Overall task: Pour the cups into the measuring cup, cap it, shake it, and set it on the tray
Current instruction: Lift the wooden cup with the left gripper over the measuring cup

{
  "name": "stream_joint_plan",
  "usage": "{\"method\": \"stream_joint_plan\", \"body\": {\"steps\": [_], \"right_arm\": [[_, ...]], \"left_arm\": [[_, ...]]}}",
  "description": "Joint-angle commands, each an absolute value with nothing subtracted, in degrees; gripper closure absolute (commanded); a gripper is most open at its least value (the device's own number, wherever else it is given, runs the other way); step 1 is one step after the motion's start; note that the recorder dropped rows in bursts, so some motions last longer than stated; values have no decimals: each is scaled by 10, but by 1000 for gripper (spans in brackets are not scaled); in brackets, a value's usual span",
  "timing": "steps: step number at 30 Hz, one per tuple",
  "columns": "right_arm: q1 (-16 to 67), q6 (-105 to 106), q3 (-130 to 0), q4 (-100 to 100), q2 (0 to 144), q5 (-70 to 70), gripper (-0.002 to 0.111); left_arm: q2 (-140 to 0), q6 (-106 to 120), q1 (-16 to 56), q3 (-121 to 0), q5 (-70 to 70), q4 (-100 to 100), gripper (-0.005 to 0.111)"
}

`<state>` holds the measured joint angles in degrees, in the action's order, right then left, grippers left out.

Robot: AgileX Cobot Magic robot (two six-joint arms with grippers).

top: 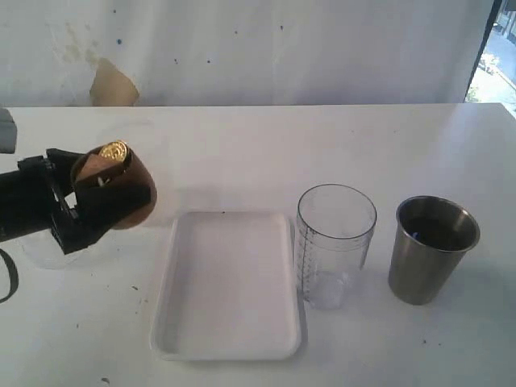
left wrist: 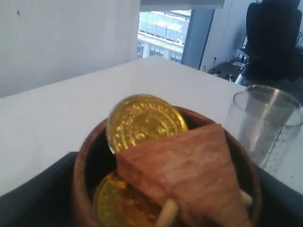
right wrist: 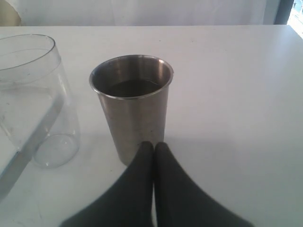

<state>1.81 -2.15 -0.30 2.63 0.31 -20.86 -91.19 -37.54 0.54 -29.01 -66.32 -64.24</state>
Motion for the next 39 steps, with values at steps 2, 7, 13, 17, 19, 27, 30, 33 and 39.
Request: {"method": "stream_joint_plan", "body": {"steps": [2,7,13,17,19,27,30,33,39], "right_arm": [[17,-22,0,25,0,-201,108],[17,-22,0,25,0,-201,108],[17,-22,0,25,0,-201,108],[17,-22,0,25,0,-201,108],[17,-22,0,25,0,-201,108],[17,-22,0,25,0,-201,108],[17,-22,0,25,0,-201,108],[17,-22,0,25,0,-201,108],[17,-22,0,25,0,-201,108]], "left_arm": [[-842,-420,7,-289,-675,-632,107],[-807,-452,9,-294,-670,-615,107],[-794,-467,93,-356,-561,-614,107],[-794,-466,154,-416,-467,-609,107],[-795,-464,192,-455,-413,-587,107],[-904,-458,275,-544,-403,-586,107],[-940,-447,286,-573,-404,-585,107],[-985,-447,287,-607,-392,-573,107],[-1055,-443,306,-670,-385,-574,107]]}}
